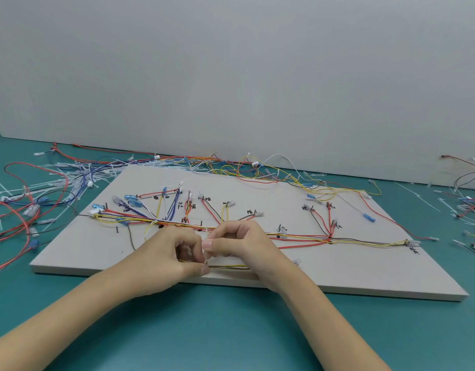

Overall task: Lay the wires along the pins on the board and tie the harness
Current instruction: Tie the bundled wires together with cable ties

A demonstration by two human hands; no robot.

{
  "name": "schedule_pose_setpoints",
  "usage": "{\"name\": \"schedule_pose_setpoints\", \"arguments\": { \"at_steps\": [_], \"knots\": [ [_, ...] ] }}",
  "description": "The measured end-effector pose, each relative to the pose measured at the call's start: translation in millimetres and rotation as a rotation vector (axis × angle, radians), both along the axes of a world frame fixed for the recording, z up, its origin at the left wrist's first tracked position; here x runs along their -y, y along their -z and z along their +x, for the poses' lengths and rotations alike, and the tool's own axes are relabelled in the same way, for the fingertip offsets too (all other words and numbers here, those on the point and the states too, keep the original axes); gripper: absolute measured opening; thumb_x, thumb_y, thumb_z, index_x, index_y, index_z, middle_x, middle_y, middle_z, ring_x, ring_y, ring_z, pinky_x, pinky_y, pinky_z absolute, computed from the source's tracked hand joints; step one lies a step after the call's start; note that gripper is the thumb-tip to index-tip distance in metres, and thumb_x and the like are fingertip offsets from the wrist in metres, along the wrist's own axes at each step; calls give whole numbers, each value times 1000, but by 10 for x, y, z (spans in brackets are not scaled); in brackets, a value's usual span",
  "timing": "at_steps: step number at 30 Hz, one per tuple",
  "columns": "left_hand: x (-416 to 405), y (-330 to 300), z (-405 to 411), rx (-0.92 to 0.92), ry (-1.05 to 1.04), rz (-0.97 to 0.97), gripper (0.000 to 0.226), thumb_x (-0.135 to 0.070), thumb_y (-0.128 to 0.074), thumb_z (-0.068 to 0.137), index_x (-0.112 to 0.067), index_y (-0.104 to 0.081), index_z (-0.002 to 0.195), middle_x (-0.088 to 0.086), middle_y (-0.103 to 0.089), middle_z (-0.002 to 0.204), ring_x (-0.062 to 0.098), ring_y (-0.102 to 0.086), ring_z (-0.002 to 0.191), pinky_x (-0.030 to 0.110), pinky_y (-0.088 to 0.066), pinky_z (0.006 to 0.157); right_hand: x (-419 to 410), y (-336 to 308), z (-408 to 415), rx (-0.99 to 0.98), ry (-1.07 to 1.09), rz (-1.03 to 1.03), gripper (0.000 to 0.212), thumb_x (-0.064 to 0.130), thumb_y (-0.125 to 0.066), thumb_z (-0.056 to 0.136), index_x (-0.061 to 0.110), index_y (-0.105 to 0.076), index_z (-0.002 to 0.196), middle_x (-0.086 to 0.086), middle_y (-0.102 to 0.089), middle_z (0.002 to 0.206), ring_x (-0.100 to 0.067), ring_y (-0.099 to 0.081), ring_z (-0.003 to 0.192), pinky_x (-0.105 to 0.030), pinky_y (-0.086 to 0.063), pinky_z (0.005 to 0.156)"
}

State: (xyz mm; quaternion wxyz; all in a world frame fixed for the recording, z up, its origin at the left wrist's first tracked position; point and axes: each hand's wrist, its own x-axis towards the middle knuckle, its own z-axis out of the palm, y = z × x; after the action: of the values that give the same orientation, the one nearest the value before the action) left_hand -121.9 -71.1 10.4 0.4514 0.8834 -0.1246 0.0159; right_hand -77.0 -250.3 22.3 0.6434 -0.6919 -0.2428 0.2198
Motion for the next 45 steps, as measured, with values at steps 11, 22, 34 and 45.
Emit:
{"name": "schedule_pose_setpoints", "arguments": {
  "at_steps": [11, 22, 34, 45],
  "knots": [
    [-242, -541, 203, 96, -236, -97, 29, 5, -62, 84, -20, -77, 82, 1, -70, 69, 7, -58, 54, 21, -49, 53, -33, 22, -29, 59, -40, -155, 27, 23, -57, 96, 7, -68, 76, -9, -70, 65, -9, -65, 74, -16, -47, 82],
    [-929, -481, 1191, 161, -475, 430, 21, -15, -64, 92, -9, -73, 110, 9, -71, 108, 19, -58, 90, 30, -44, 85, -76, 56, -32, 116, 102, -120, 30, 16, -57, 94, 16, -67, 65, -26, -67, 74, -14, -62, 52, -18, -46, 71],
    [-1007, -43, 1499, 77, -532, 351, 7, -18, -74, 84, -13, -79, 86, 4, -71, 81, 15, -58, 75, 27, -41, 72, -80, 78, -33, 121, 92, -143, 29, 23, -58, 94, 19, -66, 66, -9, -65, 61, -12, -61, 54, -20, -45, 74],
    [-911, -101, 1532, -77, -495, 536, 21, -16, -56, 97, -3, -73, 101, 15, -70, 107, 26, -58, 92, 31, -46, 80, -76, 69, -34, 105, 93, -143, 27, 18, -56, 95, 12, -66, 71, -3, -63, 55, -8, -60, 53, -18, -43, 76]
  ]
}}
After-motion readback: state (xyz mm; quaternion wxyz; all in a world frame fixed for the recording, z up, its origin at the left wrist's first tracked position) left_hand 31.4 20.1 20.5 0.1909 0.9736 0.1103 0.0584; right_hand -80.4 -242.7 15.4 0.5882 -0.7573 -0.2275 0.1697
